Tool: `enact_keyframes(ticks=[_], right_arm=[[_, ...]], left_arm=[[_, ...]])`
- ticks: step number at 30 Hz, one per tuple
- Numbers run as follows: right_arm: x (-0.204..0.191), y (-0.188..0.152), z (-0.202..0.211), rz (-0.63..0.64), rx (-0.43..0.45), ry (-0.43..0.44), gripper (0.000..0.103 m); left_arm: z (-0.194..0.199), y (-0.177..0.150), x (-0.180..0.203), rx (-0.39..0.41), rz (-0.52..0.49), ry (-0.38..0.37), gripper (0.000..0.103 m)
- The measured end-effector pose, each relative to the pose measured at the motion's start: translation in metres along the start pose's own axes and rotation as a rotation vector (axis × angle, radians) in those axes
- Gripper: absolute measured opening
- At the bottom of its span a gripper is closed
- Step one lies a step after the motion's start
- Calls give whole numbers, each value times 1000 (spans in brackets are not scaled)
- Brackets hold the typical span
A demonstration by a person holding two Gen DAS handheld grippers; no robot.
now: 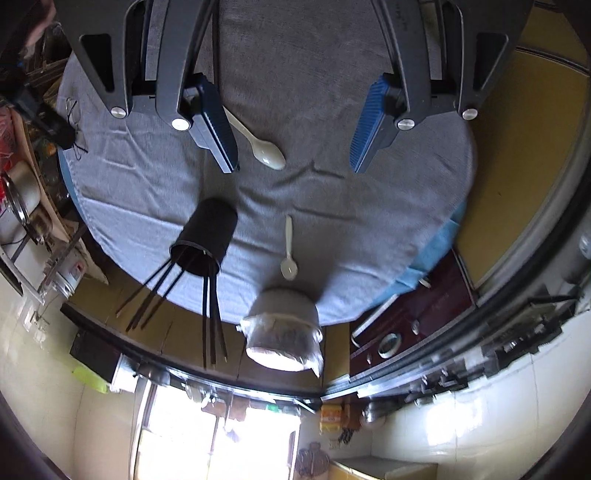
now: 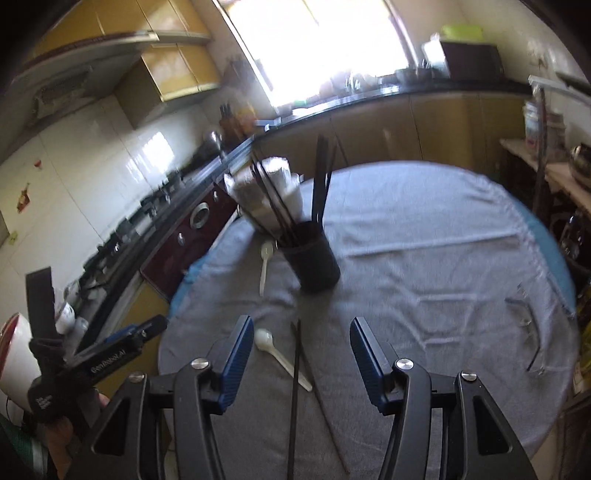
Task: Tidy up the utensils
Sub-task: 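Withdraw both grippers and move them toward the last loose chopsticks, then close the left gripper on a chopstick while the right gripper grasps another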
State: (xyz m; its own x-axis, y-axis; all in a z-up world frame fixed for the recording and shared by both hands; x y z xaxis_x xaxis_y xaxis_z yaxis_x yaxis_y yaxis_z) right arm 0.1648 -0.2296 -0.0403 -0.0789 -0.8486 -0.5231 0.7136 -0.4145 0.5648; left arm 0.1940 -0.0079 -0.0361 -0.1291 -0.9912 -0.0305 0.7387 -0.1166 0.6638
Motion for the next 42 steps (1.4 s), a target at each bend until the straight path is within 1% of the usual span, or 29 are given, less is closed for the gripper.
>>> enact_keyframes(ticks=[1, 2, 3, 5, 9, 12, 16, 17, 18, 20, 22, 23, 25, 26, 28, 29, 30, 31, 32, 33, 35, 37, 38, 41, 42], right_arm=[[4, -4, -10, 1, -30, -3, 57], [6, -6, -19, 1, -55, -8, 53], [9, -8, -28, 0, -82, -3, 44], [13, -13, -47, 1, -147, 9, 40], [19, -24, -84, 37, -248, -24, 39], [30, -27, -107, 22, -289, -54, 37], [47, -26, -113, -22, -284, -77, 37], [51, -26, -114, -31, -281, -79, 37], [54, -25, -116, -40, -283, -79, 37], [63, -21, -117, -64, -273, -95, 37], [72, -18, -119, -87, -270, -109, 37], [76, -16, -119, -100, -265, -109, 37], [80, -12, -119, -112, -259, -114, 37], [81, -10, -119, -115, -258, -114, 37], [84, -7, -119, -124, -254, -106, 37], [85, -6, -119, -124, -253, -108, 37], [85, -6, -119, -123, -252, -108, 37], [85, -5, -119, -125, -253, -104, 37], [85, -5, -119, -125, -252, -101, 37], [86, -4, -118, -125, -250, -102, 37], [86, -3, -117, -128, -250, -98, 37], [86, -3, -117, -124, -252, -100, 37], [85, -4, -118, -121, -255, -97, 37], [79, -6, -125, -107, -276, -85, 37], [74, -6, -128, -93, -282, -76, 37]], left_arm=[[-6, -1, 2, -14, -3, -9, 64], [-12, -3, 3, -27, -4, -19, 64], [-20, -6, 5, -43, -4, -28, 64], [-32, -12, 5, -71, 5, -43, 64], [-57, -21, 11, -136, 22, -88, 64], [-78, -18, 22, -180, 20, -167, 64], [-105, -5, 42, -243, -17, -258, 63], [-112, -2, 47, -257, -16, -271, 59], [-118, -1, 50, -268, -17, -274, 51], [-130, 3, 59, -301, -33, -286, 44], [-140, 4, 65, -330, -34, -301, 42], [-144, 4, 67, -344, -30, -310, 40], [-150, 4, 71, -371, -28, -323, 35], [-155, 3, 72, -385, -21, -329, 29], [-162, 3, 74, -400, -8, -337, 27], [-166, 3, 75, -409, -8, -326, 26], [-170, 2, 75, -415, -9, -319, 19], [-172, 2, 76, -419, -7, -319, 16], [-175, 1, 77, -426, -5, -320, 9], [-177, 0, 78, -428, -6, -313, 6], [-175, 0, 77, -412, -7, -307, 5], [-168, 1, 72, -394, 13, -326, 5], [-166, 1, 69, -387, 19, -339, 5], [-155, 3, 55, -342, 28, -325, 2], [-154, 3, 50, -335, 45, -341, 2]])
Point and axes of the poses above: each gripper's, at about its wrist camera, not at the fingertips, and z roughly against the way its jaws point, x to its right, y to its top, the point moved 2 cm from there along -z, roughly the way its jaws point, and after that the axes turned 13 degrees about -z, right-handed, at the moved point
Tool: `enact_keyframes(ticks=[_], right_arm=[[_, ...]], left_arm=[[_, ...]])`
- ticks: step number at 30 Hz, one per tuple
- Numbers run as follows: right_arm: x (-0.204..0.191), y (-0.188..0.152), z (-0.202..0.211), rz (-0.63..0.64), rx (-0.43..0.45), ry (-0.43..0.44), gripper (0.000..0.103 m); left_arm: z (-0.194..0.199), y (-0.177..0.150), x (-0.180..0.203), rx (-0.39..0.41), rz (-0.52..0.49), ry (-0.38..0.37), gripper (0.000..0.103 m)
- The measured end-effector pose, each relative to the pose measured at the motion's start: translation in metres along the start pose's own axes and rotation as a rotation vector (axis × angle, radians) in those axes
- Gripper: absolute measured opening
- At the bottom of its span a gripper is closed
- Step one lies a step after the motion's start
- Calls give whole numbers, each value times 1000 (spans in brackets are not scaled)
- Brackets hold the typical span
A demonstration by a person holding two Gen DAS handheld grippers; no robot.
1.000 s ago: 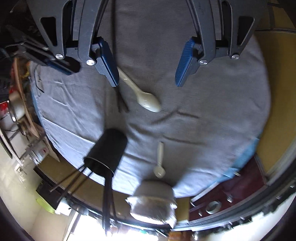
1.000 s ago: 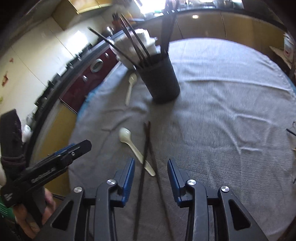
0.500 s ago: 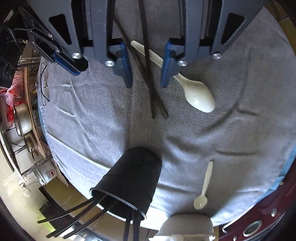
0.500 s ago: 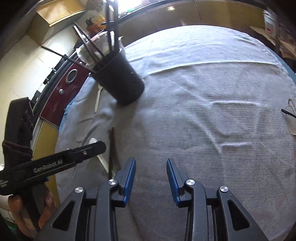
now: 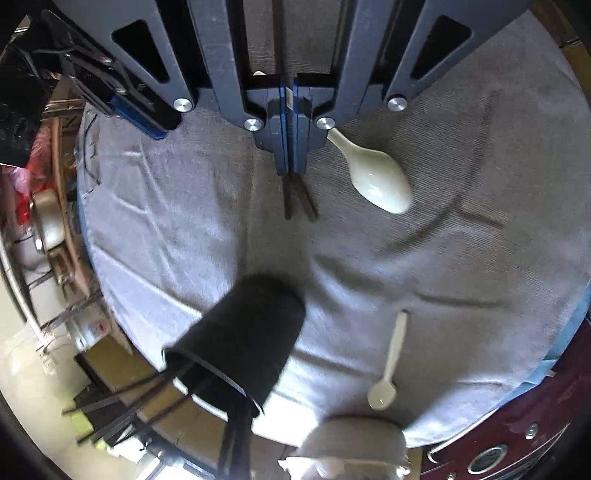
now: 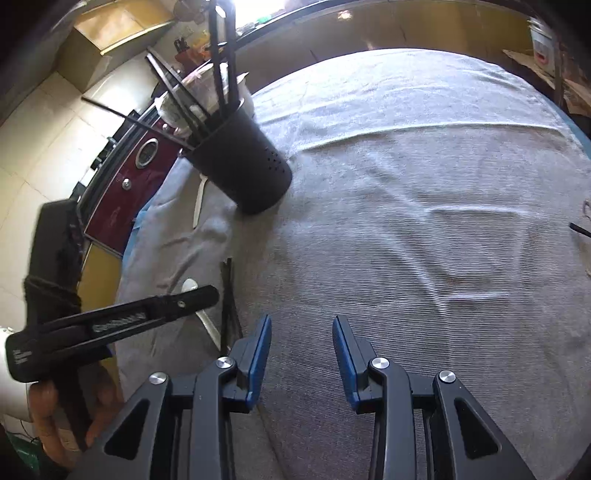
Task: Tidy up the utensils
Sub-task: 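Close the left gripper on a chopstick while the right gripper grasps another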
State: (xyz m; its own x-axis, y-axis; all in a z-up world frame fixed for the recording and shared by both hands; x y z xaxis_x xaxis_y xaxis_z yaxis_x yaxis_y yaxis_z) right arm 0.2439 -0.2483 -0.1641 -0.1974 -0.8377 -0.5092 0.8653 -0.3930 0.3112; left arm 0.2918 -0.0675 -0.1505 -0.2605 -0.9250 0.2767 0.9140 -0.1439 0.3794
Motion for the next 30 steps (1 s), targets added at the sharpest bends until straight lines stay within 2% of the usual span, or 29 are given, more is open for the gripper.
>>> enact_keyframes(ticks=[5, 8, 14, 19, 24, 27, 30], right_arm=[[-15, 8, -6, 7, -13, 22, 37], [-12, 7, -2, -4, 7, 7, 37], [8, 5, 0, -37, 10, -34, 37], [15, 4, -3, -47, 2, -34, 37], [4, 2, -12, -17, -20, -19, 37], [-7, 4, -20, 7, -55, 13, 37], [-23, 10, -35, 45, -110, 37, 37]], left_arm=[[-8, 1, -10, -57, 44, -73, 3], [-11, 6, -8, -63, 32, -61, 8], [-27, 14, -9, -118, 29, -16, 9], [-24, 14, -10, -85, 28, -12, 5], [6, 7, -20, -11, 30, -28, 5], [26, 1, -32, 13, 44, -67, 5], [43, -4, -51, 49, 75, -64, 5]])
Point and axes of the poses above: each gripper's, at about its wrist camera, not at the fingertips, and z roughly against the way its jaws point, x to its right, y to its top, the point moved 2 cm from there along -z, roughly the way its jaws point, and after that the axes turned 13 degrees about -z, right-handed, at the moved point
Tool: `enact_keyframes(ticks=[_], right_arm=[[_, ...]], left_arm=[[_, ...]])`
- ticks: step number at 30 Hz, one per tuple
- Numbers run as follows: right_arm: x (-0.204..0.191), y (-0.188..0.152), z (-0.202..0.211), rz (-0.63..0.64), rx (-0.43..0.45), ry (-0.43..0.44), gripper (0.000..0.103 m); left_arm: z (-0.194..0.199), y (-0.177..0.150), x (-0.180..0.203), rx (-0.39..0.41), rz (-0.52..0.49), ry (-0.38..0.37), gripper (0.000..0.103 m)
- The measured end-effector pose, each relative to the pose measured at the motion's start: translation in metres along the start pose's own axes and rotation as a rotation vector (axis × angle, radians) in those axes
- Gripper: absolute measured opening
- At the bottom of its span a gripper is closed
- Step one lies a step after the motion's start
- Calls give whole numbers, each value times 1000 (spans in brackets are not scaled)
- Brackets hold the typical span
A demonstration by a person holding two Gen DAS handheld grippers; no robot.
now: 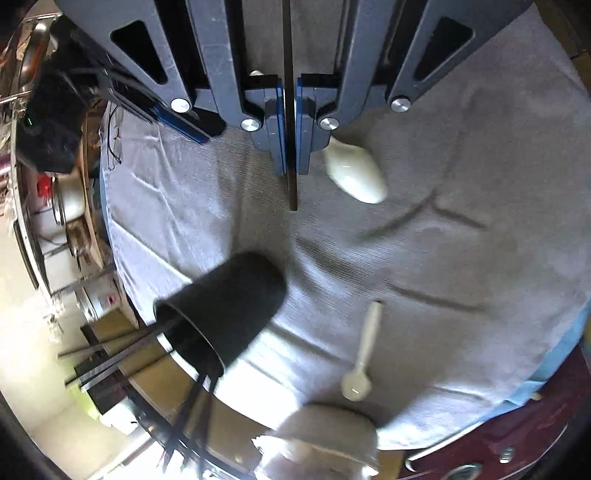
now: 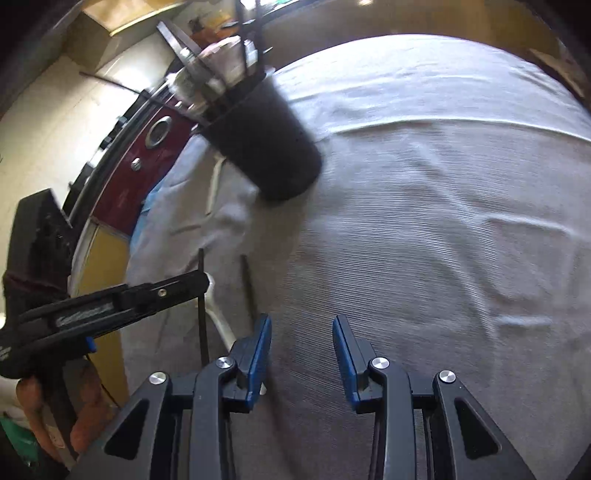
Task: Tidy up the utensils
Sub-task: 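Close the left gripper on a chopstick while the right gripper grasps another, then lift the chopsticks with both grippers and lower them into the black cup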
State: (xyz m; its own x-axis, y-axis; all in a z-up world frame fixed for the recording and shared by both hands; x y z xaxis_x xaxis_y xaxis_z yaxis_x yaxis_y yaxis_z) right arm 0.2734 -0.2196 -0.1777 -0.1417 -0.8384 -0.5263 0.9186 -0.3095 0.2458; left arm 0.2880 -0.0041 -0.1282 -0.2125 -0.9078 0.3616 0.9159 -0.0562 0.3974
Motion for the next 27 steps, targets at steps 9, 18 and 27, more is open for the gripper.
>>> enact_keyframes(ticks=[9, 18, 27], right_arm=[[-61, 13, -54, 190, -85, -142, 24], [-88, -7, -69, 398, -20, -403, 8], [-38, -1, -13, 199, 123, -344, 6]], left_arm=[[12, -6, -41, 18, 63, 38, 5], [-2, -20, -49, -20, 52, 96, 5], [-25, -33, -30, -68, -19, 209, 5]])
Point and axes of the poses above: each gripper's, at about its wrist camera, not at the fingertips, and z roughly against the way its jaws point, x to its right, y to its top, the point moved 2 cm from there along -z, roughly the way its jaws point, and after that the axes turned 13 degrees about -z, right-handed, at the moved point
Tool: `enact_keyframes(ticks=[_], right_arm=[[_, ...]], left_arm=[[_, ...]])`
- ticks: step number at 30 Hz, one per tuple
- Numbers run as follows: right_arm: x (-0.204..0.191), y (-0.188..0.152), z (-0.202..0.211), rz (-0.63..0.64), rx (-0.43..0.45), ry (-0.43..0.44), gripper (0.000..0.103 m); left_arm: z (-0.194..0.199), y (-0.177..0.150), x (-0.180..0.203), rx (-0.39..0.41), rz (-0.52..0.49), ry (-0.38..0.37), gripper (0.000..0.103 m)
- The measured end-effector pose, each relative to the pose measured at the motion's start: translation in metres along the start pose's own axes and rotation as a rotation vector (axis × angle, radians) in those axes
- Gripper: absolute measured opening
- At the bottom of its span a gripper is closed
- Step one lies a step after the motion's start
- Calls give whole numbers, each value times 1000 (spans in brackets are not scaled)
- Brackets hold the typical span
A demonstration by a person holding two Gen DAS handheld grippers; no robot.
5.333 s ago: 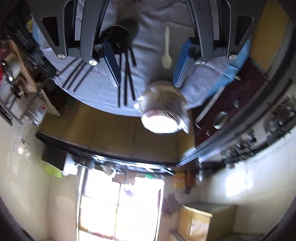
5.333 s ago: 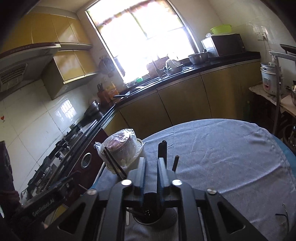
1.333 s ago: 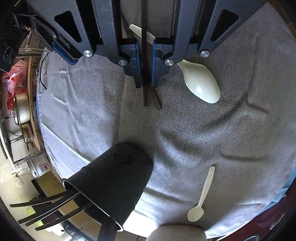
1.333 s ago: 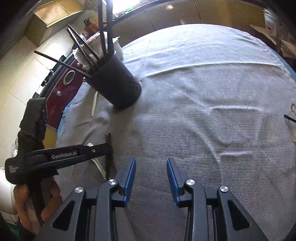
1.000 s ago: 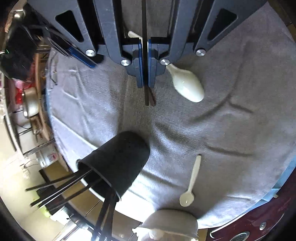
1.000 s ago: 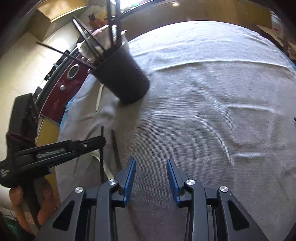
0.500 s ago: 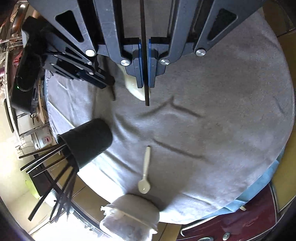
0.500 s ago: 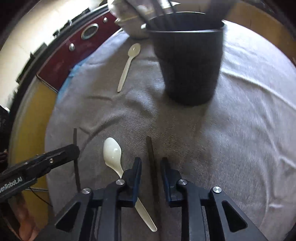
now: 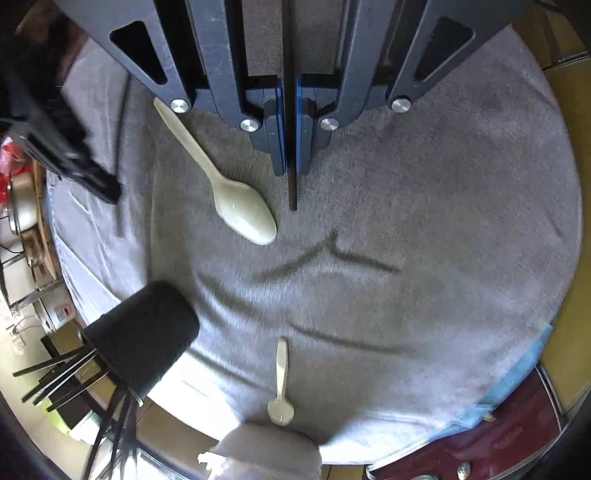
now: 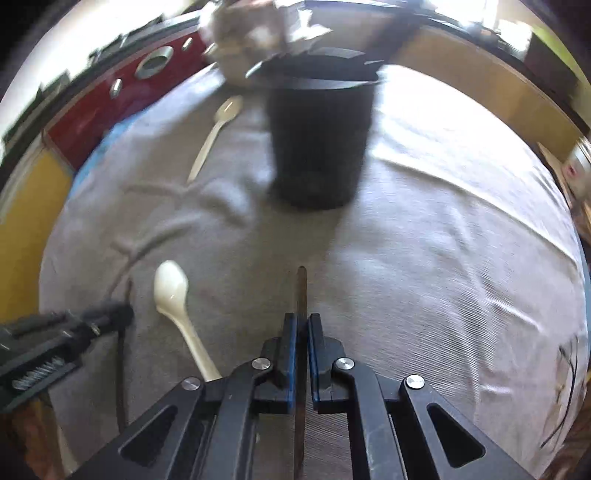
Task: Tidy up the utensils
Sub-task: 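Lift the chopsticks with both grippers and lower them into the black cup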
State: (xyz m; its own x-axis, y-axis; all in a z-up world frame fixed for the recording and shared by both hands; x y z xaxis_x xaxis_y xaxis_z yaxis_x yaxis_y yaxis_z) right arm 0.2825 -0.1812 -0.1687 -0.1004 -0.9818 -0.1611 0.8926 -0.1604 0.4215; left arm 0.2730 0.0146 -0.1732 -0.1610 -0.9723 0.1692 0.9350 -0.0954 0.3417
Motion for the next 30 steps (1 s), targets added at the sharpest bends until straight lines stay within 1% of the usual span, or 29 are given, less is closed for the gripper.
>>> enact_keyframes(ticks=[2, 5, 7, 10, 12, 14, 16, 17, 23, 26, 30], right_arm=[[17, 1, 19, -56, 47, 31, 6], [36, -2, 43, -107, 107, 52, 6], [39, 0, 59, -140, 140, 71, 6], [42, 0, 78, -175, 181, 108, 6], [44, -2, 93, -188, 210, 128, 6], [47, -3, 110, -206, 243, 154, 6], [48, -6, 129, -209, 280, 174, 6], [46, -6, 134, -208, 294, 173, 6], [43, -10, 164, -202, 358, 175, 6], [40, -12, 175, -206, 381, 180, 6], [35, -15, 188, -204, 412, 183, 6]], left_arm=[[0, -1, 4, 7, -13, 21, 5], [-2, 0, 12, 31, -45, 66, 6], [-3, 1, 15, 38, -47, 82, 6], [-4, 4, 22, 48, -88, 120, 6], [-4, 4, 24, 57, -90, 124, 5], [7, 2, 21, 75, -57, 109, 5], [27, 0, 19, 132, -32, 84, 5], [39, 0, 20, 162, -28, 82, 5], [118, 3, 31, 353, -31, 47, 5], [144, 8, 36, 417, -45, 18, 5], [172, 12, 45, 483, -86, 19, 5]])
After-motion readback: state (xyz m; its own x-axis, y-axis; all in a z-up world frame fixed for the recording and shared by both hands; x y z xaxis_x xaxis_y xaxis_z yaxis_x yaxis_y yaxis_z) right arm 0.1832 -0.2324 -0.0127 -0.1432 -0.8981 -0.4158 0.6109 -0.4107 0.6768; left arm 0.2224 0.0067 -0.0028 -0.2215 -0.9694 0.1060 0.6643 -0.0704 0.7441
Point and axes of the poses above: each gripper's, at about its wrist camera, not at the fingertips, and z roughly against the way its jaws point, x to its right, y to its top, the point moved 2 cm from there along -z, roughly the way its jaws point, and after that the axes turned 13 degrees about -z, right-handed, at the moved point
